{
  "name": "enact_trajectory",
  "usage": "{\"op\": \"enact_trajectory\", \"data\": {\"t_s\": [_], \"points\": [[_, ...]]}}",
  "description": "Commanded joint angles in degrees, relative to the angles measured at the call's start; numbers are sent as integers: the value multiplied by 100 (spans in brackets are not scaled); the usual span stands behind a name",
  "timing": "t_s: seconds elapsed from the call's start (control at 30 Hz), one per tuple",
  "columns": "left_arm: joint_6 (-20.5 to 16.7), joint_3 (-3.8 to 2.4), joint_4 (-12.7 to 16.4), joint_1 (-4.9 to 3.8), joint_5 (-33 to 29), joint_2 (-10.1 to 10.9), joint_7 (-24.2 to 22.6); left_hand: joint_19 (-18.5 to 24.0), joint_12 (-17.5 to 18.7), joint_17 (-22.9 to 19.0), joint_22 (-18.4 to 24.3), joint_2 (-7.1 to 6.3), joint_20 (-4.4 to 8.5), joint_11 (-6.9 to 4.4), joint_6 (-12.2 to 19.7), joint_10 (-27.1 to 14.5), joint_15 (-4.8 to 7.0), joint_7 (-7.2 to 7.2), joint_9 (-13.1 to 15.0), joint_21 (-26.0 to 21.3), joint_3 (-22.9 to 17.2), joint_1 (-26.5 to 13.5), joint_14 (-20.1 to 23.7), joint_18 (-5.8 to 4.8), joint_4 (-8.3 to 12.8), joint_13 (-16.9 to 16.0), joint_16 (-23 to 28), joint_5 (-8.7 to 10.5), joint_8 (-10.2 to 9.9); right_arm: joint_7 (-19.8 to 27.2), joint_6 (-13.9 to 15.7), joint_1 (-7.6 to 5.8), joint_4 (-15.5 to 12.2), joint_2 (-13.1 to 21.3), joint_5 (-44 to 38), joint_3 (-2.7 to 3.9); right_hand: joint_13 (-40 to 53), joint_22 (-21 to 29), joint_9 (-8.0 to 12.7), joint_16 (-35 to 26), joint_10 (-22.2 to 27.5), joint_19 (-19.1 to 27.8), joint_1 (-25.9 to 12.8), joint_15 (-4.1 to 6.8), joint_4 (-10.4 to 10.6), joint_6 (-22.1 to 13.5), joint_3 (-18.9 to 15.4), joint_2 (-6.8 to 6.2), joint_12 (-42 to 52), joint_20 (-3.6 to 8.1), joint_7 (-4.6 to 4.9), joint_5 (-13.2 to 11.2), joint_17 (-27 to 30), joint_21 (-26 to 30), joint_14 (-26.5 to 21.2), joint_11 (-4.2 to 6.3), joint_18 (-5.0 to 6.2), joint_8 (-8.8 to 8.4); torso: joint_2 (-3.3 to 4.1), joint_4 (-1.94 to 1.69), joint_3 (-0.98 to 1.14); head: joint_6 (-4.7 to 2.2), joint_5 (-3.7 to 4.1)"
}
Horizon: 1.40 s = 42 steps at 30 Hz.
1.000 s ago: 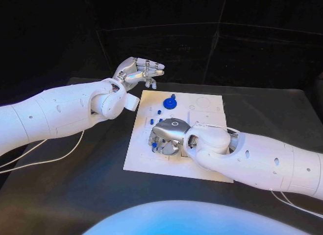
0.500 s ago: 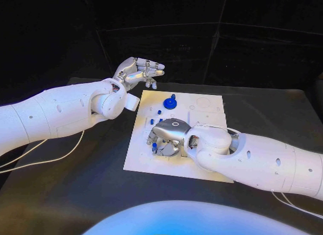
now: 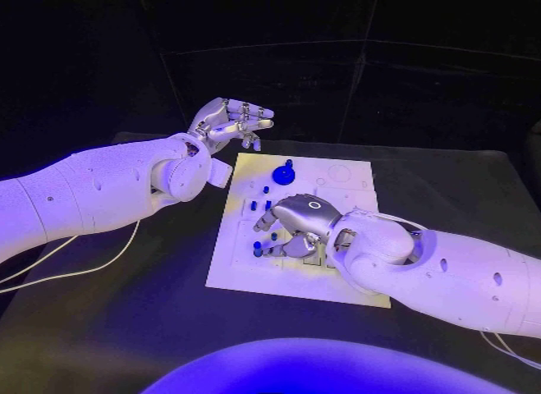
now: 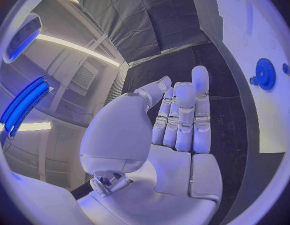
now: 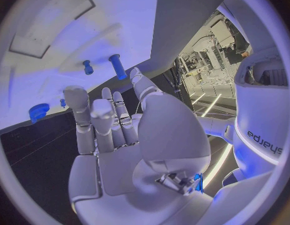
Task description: Assemble the parts on the task board
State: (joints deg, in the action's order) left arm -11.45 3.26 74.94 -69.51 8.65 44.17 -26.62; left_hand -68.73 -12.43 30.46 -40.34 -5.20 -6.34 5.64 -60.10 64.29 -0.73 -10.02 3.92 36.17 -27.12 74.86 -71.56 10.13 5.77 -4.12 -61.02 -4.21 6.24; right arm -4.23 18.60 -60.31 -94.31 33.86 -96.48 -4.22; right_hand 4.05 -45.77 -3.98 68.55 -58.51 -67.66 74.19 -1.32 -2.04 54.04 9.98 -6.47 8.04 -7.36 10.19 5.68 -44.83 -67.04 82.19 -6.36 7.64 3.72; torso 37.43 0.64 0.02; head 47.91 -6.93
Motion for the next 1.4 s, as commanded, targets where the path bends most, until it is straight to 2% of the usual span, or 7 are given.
{"op": "enact_trajectory", "data": {"t_s": [0.03,0.3,0.43,0.57,0.7,0.87,1.4], "points": [[64,-4,6,-9,-21,14,-6,36,-20,-5,4,29,-10,20,9,-27,-5,-14,-5,-20,32,5,35,37,12,6,26,1,29,243,731,-48,-263,351,845,109,21,-86,-14,-6,-227,-58,38,25,41,128,-102,43,163,22,-18,54,-42,-32,22,21,71,47,-12,3,-14,-27,42],[57,1,7,-8,-22,44,-5,36,-20,-6,4,29,-10,20,10,-28,-5,-14,-5,-20,33,5,36,37,12,6,26,1,29,-229,588,-288,-728,1482,2412,254,284,-1082,-26,614,-1372,-661,-219,202,314,330,-442,55,846,173,-156,303,-1110,-637,315,247,-109,135,-22,38,-22,-140,342],[51,5,16,-7,-22,52,-6,36,-21,-8,5,29,-10,20,10,-29,-5,-14,-5,-22,34,5,36,37,12,6,27,1,29,-741,293,-334,-837,1986,2717,266,848,-1691,-87,845,-1958,-967,-599,353,735,398,-893,39,1611,322,-320,713,-1429,-1003,358,424,-222,395,-27,82,-41,-159,444],[55,10,30,-4,-22,52,-7,36,-21,-8,5,29,-10,20,10,-29,-5,-14,-5,-22,34,5,36,37,12,6,27,1,29,-1148,-84,-321,-911,2295,2677,257,4903,-2389,-227,1283,-2443,-1260,-558,459,1061,414,-1292,156,5349,468,-415,706,-2242,-1392,463,602,-352,885,-22,131,-37,-189,507],[61,17,42,1,-22,53,-5,36,-21,-8,5,29,-10,20,10,-29,-5,-14,-5,-22,34,5,36,37,12,6,27,1,29,-1550,-188,-243,-1029,2459,2216,250,6046,-2519,-326,1414,-2351,-1287,-563,449,1376,276,-1584,254,6307,442,-453,741,-2494,-1468,468,565,-369,1259,-27,156,-27,-200,530],[66,25,55,6,-22,64,-4,36,-21,-8,5,29,-10,20,10,-29,-5,-14,-5,-22,34,5,36,37,12,6,27,1,29,-2091,-243,-130,-1127,2545,1722,239,6639,-2657,-438,1515,-2379,-1341,-574,454,1838,132,-1870,205,6745,440,-474,795,-2712,-1538,490,571,-393,1669,-22,127,-46,-199,600],[78,32,56,16,-22,79,-3,35,-26,-16,9,32,-11,21,7,-28,-6,-14,-4,-26,42,-1,39,37,7,5,30,3,32,-2589,-551,149,-1068,2291,1288,131,6797,-2708,-496,1570,-2371,-1357,-860,448,1891,-30,-2014,139,6820,424,-470,762,-2848,-1560,502,551,-403,1924,-19,124,-44,-150,607]]}}
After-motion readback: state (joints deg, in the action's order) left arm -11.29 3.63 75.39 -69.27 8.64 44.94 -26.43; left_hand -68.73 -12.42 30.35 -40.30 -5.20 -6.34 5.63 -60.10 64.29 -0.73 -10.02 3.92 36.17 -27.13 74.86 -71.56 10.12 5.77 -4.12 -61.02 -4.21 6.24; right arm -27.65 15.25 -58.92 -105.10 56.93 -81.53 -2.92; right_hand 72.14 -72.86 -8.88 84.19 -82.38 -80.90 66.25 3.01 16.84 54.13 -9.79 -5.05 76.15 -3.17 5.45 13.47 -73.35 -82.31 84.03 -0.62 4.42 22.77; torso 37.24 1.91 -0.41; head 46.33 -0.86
